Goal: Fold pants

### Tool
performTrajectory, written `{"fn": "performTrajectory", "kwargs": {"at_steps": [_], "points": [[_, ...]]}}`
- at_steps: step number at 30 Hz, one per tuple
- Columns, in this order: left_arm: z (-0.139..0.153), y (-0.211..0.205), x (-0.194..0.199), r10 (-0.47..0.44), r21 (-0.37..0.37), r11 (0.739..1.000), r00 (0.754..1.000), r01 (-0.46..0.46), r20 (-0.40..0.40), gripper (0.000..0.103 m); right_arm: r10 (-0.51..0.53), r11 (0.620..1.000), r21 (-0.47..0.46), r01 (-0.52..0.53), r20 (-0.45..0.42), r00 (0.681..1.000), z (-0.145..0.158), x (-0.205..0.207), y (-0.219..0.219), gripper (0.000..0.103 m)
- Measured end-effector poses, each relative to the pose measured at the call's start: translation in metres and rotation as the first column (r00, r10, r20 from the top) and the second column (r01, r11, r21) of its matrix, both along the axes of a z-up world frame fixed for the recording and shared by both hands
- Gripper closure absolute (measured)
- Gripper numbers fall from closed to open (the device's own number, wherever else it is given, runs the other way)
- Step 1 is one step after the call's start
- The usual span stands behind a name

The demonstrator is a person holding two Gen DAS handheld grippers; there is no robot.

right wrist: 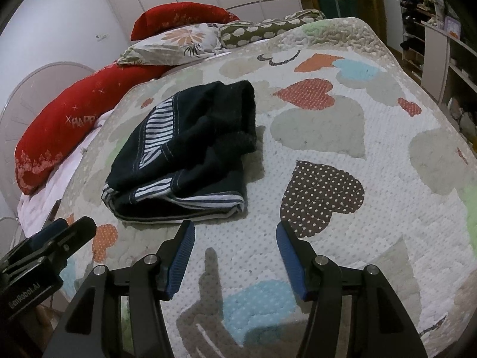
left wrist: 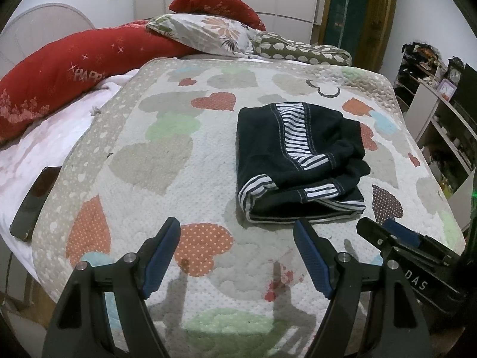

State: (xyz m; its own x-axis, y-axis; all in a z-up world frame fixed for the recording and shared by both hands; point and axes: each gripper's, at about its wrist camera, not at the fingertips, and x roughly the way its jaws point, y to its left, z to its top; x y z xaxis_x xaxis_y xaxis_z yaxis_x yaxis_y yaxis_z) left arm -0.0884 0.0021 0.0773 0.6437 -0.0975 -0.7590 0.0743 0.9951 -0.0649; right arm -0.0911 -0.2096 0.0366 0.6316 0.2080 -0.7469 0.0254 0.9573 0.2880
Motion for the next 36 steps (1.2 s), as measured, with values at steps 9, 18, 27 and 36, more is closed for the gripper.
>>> {"fn": "performTrajectory", "kwargs": {"at_steps": [9, 18, 27, 36], "points": [[-0.004, 0.004, 0.002, -0.006, -0.012, 1.000, 1.000, 0.006, -0.007, 0.026, 0.000, 1.000, 0.000, 0.000, -0.012, 1.000, -0.005, 0.002, 0.000, 0.042], [-0.009, 0.007, 0.005, 0.010, -0.017, 1.000, 1.000, -0.010, -0.004, 0.026, 0.001, 1.000, -0.008, -0.001, -0.019, 1.000, -0.008, 0.005, 0.001, 0.041], [0.004, 0.014, -0.005, 0.018, -0.079, 0.997, 0.996, -0.011, 0.092, 0.011, 0.004, 0.996, -0.087, -0.003, 0.005, 1.000, -0.005, 0.001, 0.008, 0.041], [0.015, 0.016, -0.009, 0.019, -0.084, 0.996, 0.993, -0.009, 0.118, 0.000, 0.033, 0.981, -0.191, -0.022, 0.056, 0.998, 0.003, -0.008, 0.025, 0.039]]}}
